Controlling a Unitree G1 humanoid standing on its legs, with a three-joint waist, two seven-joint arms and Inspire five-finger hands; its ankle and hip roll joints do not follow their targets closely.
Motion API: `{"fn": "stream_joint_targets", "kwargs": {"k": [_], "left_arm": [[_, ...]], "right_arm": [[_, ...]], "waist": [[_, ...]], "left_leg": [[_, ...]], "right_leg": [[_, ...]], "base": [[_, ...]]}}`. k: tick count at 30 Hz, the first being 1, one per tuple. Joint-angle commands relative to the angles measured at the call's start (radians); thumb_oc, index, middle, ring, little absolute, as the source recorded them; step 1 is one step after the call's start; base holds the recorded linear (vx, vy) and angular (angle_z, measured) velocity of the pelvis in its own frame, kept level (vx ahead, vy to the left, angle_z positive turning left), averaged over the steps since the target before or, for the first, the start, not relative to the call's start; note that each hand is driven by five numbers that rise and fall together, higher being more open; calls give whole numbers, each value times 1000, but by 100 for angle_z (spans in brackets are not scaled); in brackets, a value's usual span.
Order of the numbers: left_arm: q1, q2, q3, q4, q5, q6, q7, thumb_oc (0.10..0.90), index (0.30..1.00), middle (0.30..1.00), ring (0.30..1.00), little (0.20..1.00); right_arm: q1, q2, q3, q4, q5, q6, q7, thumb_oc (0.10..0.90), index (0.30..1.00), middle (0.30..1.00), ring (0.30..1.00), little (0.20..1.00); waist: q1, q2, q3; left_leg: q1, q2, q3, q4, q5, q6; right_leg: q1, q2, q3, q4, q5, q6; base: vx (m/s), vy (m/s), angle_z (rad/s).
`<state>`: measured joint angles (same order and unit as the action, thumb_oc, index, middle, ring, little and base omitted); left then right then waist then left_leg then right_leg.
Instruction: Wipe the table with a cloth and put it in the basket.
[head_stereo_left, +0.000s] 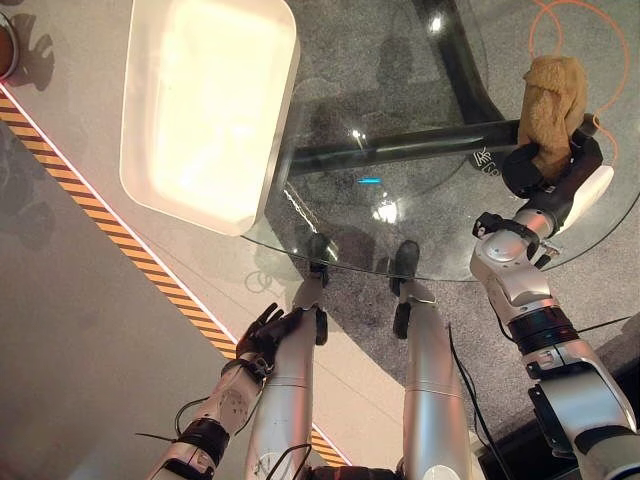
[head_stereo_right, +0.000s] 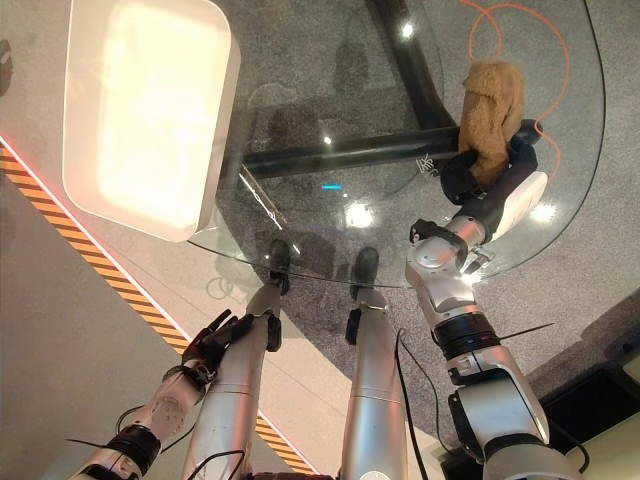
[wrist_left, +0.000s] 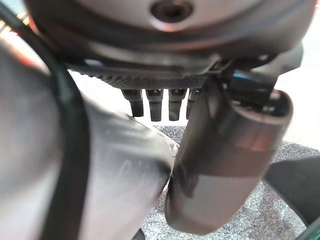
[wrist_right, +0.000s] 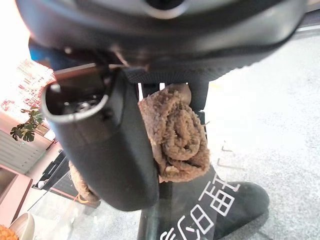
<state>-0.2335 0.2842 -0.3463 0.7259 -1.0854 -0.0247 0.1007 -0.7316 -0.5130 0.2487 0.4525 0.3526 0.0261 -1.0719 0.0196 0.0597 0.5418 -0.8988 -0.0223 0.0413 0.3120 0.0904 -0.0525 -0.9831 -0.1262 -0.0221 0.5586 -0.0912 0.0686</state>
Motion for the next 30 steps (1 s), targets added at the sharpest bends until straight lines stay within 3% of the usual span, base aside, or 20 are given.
{"fn": "stream_joint_targets", "kwargs": {"k": [1,4,12,23,30], "left_arm": [[74,-35,-39,-16,-23,8,11,800,900,900,900,900],[75,-37,-39,-19,-23,5,17,800,900,900,900,900],[88,-39,-29,-32,-1,4,8,800,900,900,900,900],[80,-51,-43,-41,42,0,3,800,900,900,900,900],[71,-57,-44,-32,38,2,-4,800,900,900,900,900]], "right_arm": [[61,-55,-10,-130,-78,-5,-42,100,300,300,300,200],[68,-57,-6,-146,-92,6,-9,100,300,300,300,200],[66,-49,64,-214,-192,88,208,100,300,300,300,200],[49,29,224,-291,-317,61,484,100,300,300,300,200],[23,39,301,-304,-337,82,572,100,300,300,300,200]], "waist": [[-15,47,-22],[-16,44,-22],[-13,43,-22],[-1,47,-22],[7,50,-22]], "left_leg": [[-54,-48,11,139,-121,12],[-58,-47,12,144,-124,12],[-63,-50,12,140,-120,11],[-67,-59,13,132,-113,10],[-68,-61,16,132,-111,11]], "right_leg": [[2,37,-55,-177,145,22],[-1,36,-56,-173,144,24],[-9,34,-61,-174,144,24],[-14,24,-72,-178,139,20],[-18,20,-77,-174,135,18]], "base": [[0,0,0],[0,0,0],[0,0,0],[1,4,1],[4,24,7]]}}
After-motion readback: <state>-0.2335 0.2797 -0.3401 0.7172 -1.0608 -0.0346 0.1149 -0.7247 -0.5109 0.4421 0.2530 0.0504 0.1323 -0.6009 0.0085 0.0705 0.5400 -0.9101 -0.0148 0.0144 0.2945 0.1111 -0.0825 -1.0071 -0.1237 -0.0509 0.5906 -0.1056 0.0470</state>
